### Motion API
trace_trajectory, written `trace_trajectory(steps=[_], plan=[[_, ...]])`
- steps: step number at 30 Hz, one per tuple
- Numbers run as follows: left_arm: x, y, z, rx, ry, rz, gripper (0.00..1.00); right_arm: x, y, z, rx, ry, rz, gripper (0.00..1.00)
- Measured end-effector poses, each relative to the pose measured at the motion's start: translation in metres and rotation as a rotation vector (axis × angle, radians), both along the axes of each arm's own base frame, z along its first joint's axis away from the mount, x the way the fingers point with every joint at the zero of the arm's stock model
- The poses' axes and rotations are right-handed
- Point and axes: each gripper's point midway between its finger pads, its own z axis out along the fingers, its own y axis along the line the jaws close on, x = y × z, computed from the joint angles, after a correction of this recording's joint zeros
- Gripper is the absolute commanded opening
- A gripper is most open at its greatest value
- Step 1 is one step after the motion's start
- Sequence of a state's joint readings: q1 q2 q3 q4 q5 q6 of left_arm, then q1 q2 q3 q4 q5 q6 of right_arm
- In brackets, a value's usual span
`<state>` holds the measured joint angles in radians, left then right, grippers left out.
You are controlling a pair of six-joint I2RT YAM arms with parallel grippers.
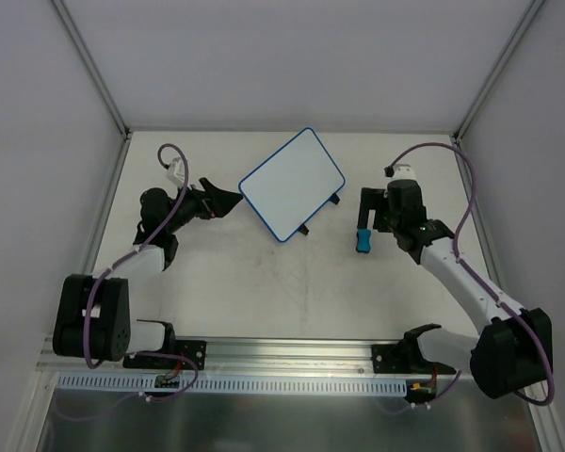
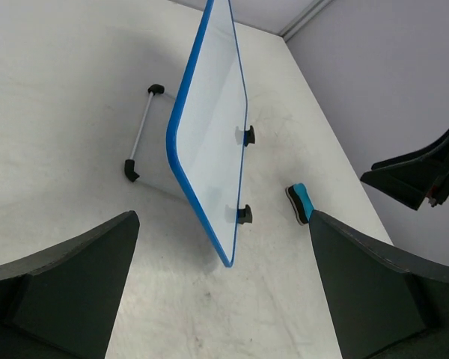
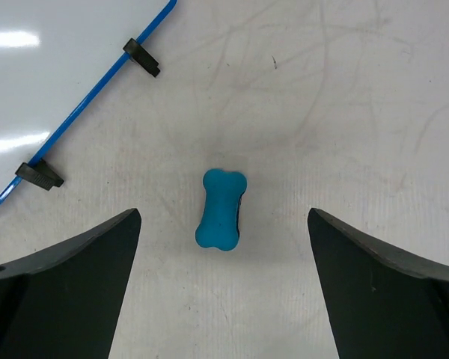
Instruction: Erase the whiteboard
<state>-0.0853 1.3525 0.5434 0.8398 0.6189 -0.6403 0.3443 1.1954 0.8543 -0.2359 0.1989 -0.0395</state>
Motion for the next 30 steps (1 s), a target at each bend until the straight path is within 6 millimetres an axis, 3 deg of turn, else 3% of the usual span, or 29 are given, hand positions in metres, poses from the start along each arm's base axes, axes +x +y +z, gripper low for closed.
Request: trace_trajectory(steps=[6, 11, 14, 18, 25, 30], plan=[[-0.034, 0.016, 0.031, 0.092, -0.072, 0.074, 0.99, -0.034, -0.005, 0.005, 0.036, -0.062, 0.041, 0.99], [-0.057, 0.026, 0.052, 0.114, -0.111, 0.149, 0.99, -0.057, -0.004, 0.03, 0.103, -0.171, 0.086, 0.99], [-0.07, 0.032, 0.042, 0.125, -0.078, 0.174, 0.99, -0.066, -0.003, 0.051, 0.139, -0.241, 0.107, 0.99], [-0.09, 0.038, 0.018, 0.137, -0.037, 0.197, 0.99, -0.08, -0.004, 0.056, 0.157, -0.263, 0.119, 0.99], [-0.116, 0.044, -0.006, 0.147, -0.022, 0.212, 0.99, -0.106, -0.012, 0.026, 0.158, -0.241, 0.121, 0.99], [-0.123, 0.047, -0.011, 0.155, -0.03, 0.226, 0.99, -0.11, -0.013, 0.027, 0.162, -0.251, 0.124, 0.99]])
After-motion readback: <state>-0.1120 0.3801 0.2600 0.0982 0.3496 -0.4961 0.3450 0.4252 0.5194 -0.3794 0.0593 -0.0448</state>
